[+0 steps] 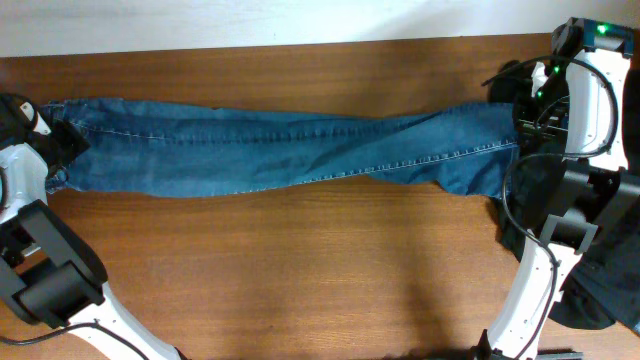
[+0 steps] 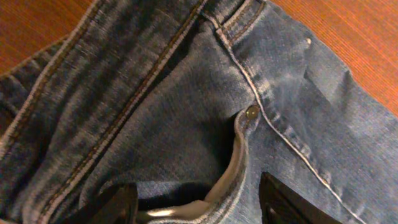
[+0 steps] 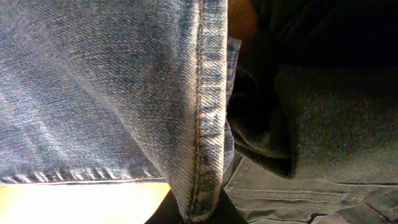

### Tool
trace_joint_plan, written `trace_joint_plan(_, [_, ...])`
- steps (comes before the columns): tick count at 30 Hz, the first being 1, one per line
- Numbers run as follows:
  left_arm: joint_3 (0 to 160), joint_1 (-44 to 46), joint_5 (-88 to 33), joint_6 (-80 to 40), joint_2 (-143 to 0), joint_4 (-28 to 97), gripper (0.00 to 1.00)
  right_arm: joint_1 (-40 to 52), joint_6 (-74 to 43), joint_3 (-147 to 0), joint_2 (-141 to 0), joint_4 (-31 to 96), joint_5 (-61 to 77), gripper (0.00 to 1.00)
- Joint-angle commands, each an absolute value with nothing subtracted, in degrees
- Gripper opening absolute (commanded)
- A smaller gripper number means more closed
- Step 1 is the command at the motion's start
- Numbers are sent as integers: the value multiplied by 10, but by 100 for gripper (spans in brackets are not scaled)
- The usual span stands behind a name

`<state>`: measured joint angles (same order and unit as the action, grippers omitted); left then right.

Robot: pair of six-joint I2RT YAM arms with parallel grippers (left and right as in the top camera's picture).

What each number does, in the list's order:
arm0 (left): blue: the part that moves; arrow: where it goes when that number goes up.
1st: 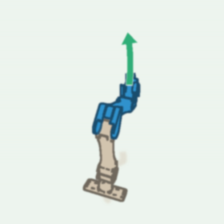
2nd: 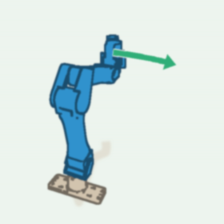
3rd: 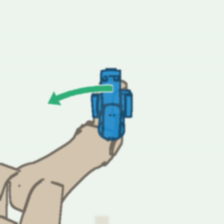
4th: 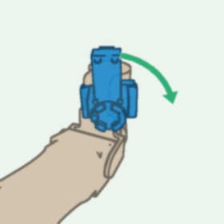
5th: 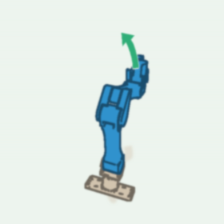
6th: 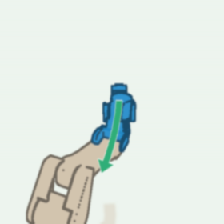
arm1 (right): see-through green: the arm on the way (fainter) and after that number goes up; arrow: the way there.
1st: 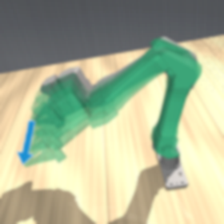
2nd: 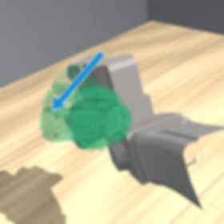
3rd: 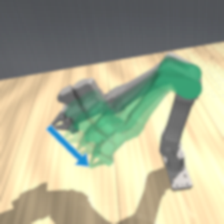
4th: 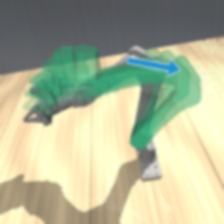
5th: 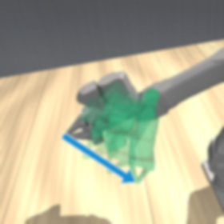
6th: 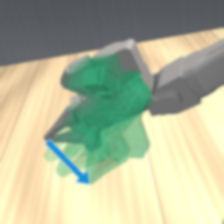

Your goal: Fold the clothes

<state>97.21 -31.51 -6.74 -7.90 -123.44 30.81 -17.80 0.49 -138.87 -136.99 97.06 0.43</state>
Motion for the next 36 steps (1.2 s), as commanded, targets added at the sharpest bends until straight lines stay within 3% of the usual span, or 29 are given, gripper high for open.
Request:
trace_joint_plan(1, [973,-316,-45,-66,-1234,302,59,-180,1,-1401,-1353,971,-12,10])
trace_joint_plan(7, [973,-319,-44,-16,-1301,281,59,-180,6,-1401,-1353,970,-6,10])
trace_joint_plan(19, [973,-384,54,-36,-1333,340,59,-180,6,-1401,-1353,969,-6,10])
trace_joint_plan(27, [973,-421,-7,-59,-1333,356,59,-180,6,-1401,-1353,969,-3,10])
trace_joint_plan(29, [973,-420,-7,-59,-1333,356,59,-180,6,-1401,-1353,969,0,14])
trace_joint_plan(30, [973,-419,-7,-59,-1333,356,59,-180,6,-1401,-1353,970,0,25])
trace_joint_plan(31, [973,-418,-7,-60,-1333,356,59,-180,6,-1401,-1353,971,0,30])
trace_joint_plan(36, [973,-418,-7,-59,-1333,359,59,-180,6,-1401,-1353,971,0,35])
